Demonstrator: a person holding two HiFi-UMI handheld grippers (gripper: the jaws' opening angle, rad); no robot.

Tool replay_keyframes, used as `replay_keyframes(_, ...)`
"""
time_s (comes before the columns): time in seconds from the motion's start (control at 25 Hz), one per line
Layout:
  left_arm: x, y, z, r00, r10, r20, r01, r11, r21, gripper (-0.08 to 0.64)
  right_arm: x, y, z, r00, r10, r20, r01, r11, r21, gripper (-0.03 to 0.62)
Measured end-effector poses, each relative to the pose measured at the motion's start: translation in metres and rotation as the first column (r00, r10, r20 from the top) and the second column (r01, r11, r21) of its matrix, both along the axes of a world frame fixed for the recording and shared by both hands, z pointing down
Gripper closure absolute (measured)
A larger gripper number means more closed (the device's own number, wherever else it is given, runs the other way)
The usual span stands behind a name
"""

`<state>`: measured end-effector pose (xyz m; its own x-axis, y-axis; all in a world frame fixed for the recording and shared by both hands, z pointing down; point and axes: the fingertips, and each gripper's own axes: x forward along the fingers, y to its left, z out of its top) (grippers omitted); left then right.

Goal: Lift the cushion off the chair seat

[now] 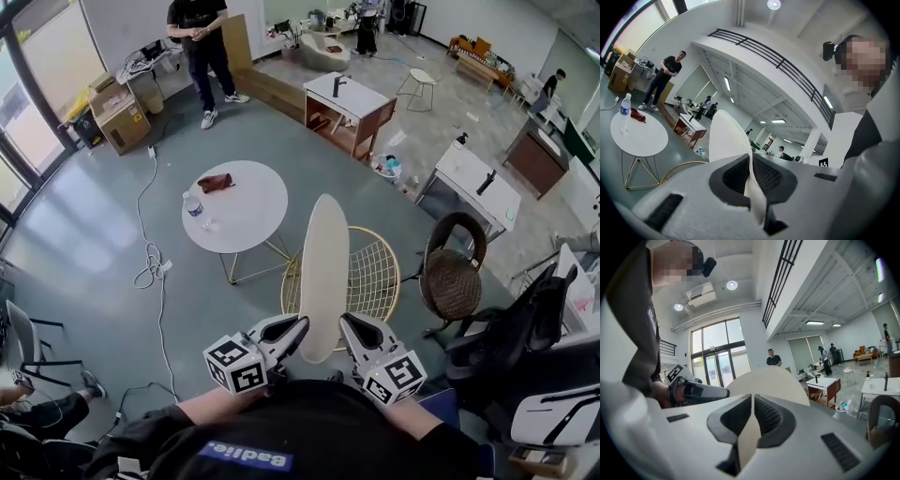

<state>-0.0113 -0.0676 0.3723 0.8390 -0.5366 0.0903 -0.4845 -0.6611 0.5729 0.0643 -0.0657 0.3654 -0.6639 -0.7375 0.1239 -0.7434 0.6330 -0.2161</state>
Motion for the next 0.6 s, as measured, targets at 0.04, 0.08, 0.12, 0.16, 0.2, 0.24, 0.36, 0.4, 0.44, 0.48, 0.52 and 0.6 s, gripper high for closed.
replay_keyframes(0.04, 0.001, 0.002, 0.001, 1.000, 0.006, 0.002, -0.006, 1.000, 0.001, 0.528, 0.000, 0.001, 0.000, 1.000, -0.002, -0.003, 0.002, 1.000, 0.000, 0.552)
replay_keyframes(0.08, 0.003, 0.003, 0.001, 1.000, 0.012, 0.006, -0.012, 1.000, 0.003, 0.528, -0.001, 0.002, 0.000, 1.000, -0.005, -0.006, 0.005, 1.000, -0.001, 0.552)
replay_keyframes(0.12, 0.004, 0.004, 0.001, 1.000, 0.017, 0.009, -0.017, 1.000, 0.006, 0.528, -0.001, 0.003, 0.001, 1.000, -0.007, -0.010, 0.007, 1.000, -0.002, 0.552)
replay_keyframes(0.16, 0.006, 0.005, 0.002, 1.000, 0.023, 0.012, -0.023, 1.000, 0.009, 0.528, -0.001, 0.004, 0.002, 1.000, -0.008, -0.013, 0.008, 1.000, -0.002, 0.552)
replay_keyframes(0.2, 0.007, 0.006, 0.002, 0.999, 0.029, 0.015, -0.029, 1.000, 0.011, 0.528, -0.001, 0.005, 0.003, 1.000, -0.008, -0.017, 0.007, 1.000, -0.002, 0.552)
replay_keyframes(0.24, 0.009, 0.007, 0.002, 0.999, 0.034, 0.017, -0.035, 0.999, 0.015, 0.528, -0.001, 0.006, 0.003, 1.000, -0.006, -0.022, 0.006, 1.000, -0.004, 0.552)
replay_keyframes(0.36, 0.011, 0.007, 0.000, 0.999, 0.047, 0.022, -0.048, 0.999, 0.024, 0.528, -0.002, 0.007, 0.003, 0.999, -0.006, -0.034, 0.005, 1.000, -0.006, 0.554)
replay_keyframes(0.4, 0.012, 0.007, -0.001, 0.999, 0.049, 0.021, -0.050, 0.998, 0.025, 0.528, -0.002, 0.007, 0.003, 0.999, -0.006, -0.036, 0.006, 1.000, -0.006, 0.554)
replay_keyframes(0.44, 0.012, 0.007, -0.001, 0.998, 0.051, 0.021, -0.052, 0.998, 0.024, 0.528, -0.002, 0.007, 0.003, 0.999, -0.007, -0.037, 0.006, 1.000, -0.006, 0.554)
replay_keyframes(0.48, 0.013, 0.008, -0.001, 0.998, 0.053, 0.020, -0.053, 0.998, 0.023, 0.528, -0.001, 0.008, 0.003, 0.999, -0.005, -0.036, 0.005, 1.000, -0.007, 0.554)
replay_keyframes(0.52, 0.013, 0.008, -0.002, 0.998, 0.054, 0.020, -0.055, 0.998, 0.022, 0.528, -0.001, 0.008, 0.002, 0.999, -0.003, -0.035, 0.003, 1.000, -0.008, 0.554)
replay_keyframes(0.6, 0.014, 0.009, -0.002, 0.998, 0.059, 0.023, -0.059, 0.998, 0.023, 0.528, 0.000, 0.008, 0.001, 0.999, 0.000, -0.032, 0.000, 1.000, -0.007, 0.554)
